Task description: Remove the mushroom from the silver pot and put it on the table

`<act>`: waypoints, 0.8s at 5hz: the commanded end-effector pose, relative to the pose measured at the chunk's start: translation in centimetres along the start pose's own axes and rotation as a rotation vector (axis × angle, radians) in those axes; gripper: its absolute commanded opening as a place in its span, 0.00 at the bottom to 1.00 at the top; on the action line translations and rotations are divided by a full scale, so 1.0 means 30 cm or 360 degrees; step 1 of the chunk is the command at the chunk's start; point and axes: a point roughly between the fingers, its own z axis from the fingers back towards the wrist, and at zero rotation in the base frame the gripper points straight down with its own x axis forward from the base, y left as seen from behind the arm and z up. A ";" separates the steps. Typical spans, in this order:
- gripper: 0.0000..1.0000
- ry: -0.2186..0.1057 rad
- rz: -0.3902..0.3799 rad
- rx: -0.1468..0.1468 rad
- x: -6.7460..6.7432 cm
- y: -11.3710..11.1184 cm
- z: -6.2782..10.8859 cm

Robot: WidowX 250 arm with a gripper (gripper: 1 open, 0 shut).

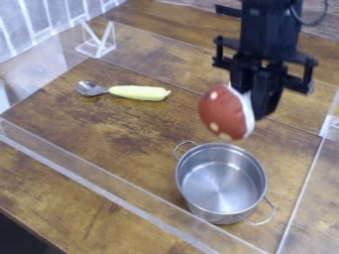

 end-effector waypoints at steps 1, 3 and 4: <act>0.00 -0.0125 0.0008 -0.0009 0.044 0.029 0.061; 1.00 -0.0009 -0.0102 -0.0038 0.037 0.043 -0.013; 0.00 0.0016 -0.0200 -0.0035 0.076 0.073 0.001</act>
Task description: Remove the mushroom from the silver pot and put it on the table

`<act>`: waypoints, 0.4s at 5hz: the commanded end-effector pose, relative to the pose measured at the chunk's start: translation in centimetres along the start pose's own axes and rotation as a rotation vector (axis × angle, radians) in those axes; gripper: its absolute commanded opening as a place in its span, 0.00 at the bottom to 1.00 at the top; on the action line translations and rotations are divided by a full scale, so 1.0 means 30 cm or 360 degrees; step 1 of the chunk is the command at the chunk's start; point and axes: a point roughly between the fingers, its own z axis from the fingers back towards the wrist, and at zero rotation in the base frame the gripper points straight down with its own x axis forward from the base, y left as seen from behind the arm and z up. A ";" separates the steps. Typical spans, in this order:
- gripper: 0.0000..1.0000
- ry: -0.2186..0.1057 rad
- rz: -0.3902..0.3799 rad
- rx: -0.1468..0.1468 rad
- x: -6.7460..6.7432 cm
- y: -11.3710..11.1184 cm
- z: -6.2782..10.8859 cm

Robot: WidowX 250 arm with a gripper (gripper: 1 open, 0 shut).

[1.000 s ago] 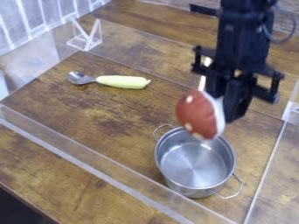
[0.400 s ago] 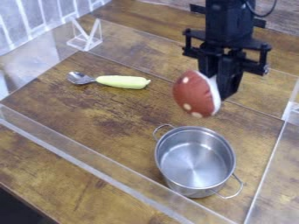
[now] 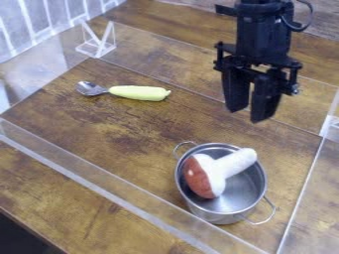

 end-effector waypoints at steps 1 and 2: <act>1.00 -0.0053 -0.0042 0.0000 0.003 -0.007 0.018; 1.00 -0.0005 -0.0076 -0.0022 -0.004 -0.020 -0.039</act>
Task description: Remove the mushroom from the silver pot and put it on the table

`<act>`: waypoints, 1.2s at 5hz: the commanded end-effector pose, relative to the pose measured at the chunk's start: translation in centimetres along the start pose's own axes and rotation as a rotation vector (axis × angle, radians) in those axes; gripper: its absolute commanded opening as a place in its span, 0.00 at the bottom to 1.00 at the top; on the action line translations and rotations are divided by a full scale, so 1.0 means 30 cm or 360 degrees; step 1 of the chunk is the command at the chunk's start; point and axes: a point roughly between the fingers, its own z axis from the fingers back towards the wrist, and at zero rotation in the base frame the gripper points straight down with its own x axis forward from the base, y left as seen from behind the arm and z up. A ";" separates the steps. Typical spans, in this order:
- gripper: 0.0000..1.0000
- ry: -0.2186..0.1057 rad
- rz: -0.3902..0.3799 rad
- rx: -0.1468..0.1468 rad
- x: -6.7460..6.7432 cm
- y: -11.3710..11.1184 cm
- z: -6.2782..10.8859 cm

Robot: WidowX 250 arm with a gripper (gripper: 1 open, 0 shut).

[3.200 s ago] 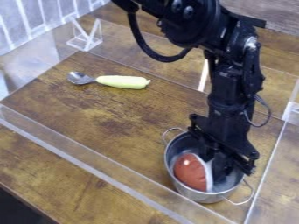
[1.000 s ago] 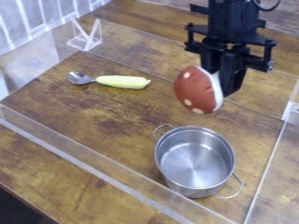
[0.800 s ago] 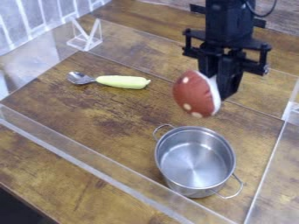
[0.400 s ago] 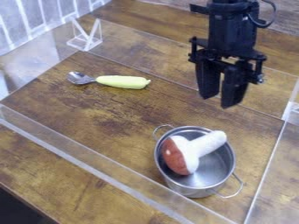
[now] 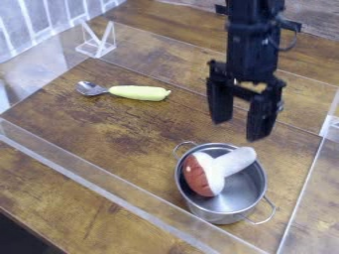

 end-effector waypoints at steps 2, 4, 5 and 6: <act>1.00 -0.0035 0.0071 -0.0004 -0.011 0.023 -0.054; 0.00 -0.0016 0.0203 -0.0031 -0.029 0.042 -0.158; 1.00 -0.0001 0.0221 0.0024 -0.026 0.049 -0.121; 0.00 0.0015 0.0227 0.0075 -0.020 0.052 -0.079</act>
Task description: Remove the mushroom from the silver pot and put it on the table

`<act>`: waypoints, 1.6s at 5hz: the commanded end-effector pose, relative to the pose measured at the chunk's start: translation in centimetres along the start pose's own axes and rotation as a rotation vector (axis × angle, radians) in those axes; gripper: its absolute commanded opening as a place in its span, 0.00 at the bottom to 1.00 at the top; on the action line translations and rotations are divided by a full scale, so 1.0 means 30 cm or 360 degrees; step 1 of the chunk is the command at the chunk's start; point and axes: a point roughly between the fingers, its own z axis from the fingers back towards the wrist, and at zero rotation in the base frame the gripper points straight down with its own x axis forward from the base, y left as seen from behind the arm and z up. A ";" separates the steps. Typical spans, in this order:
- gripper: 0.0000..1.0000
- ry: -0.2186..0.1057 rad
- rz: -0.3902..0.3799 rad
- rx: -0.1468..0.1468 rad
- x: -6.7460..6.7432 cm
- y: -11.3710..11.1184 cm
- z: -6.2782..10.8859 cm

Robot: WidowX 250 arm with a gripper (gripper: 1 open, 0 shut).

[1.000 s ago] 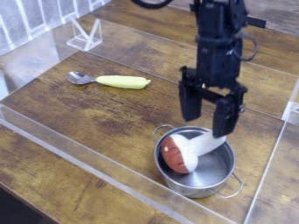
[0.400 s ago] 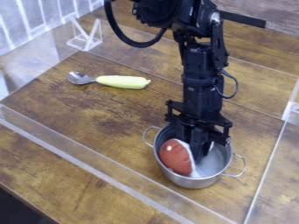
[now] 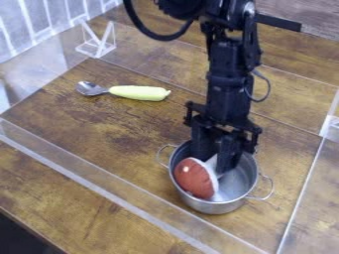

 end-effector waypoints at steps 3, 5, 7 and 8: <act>0.00 0.0002 -0.0228 0.0130 -0.035 0.010 -0.011; 0.00 -0.0013 -0.0263 0.0163 -0.072 -0.042 0.004; 1.00 -0.0065 -0.0254 0.0193 -0.033 -0.125 0.056; 0.00 -0.0067 -0.0221 0.0183 -0.023 -0.098 0.077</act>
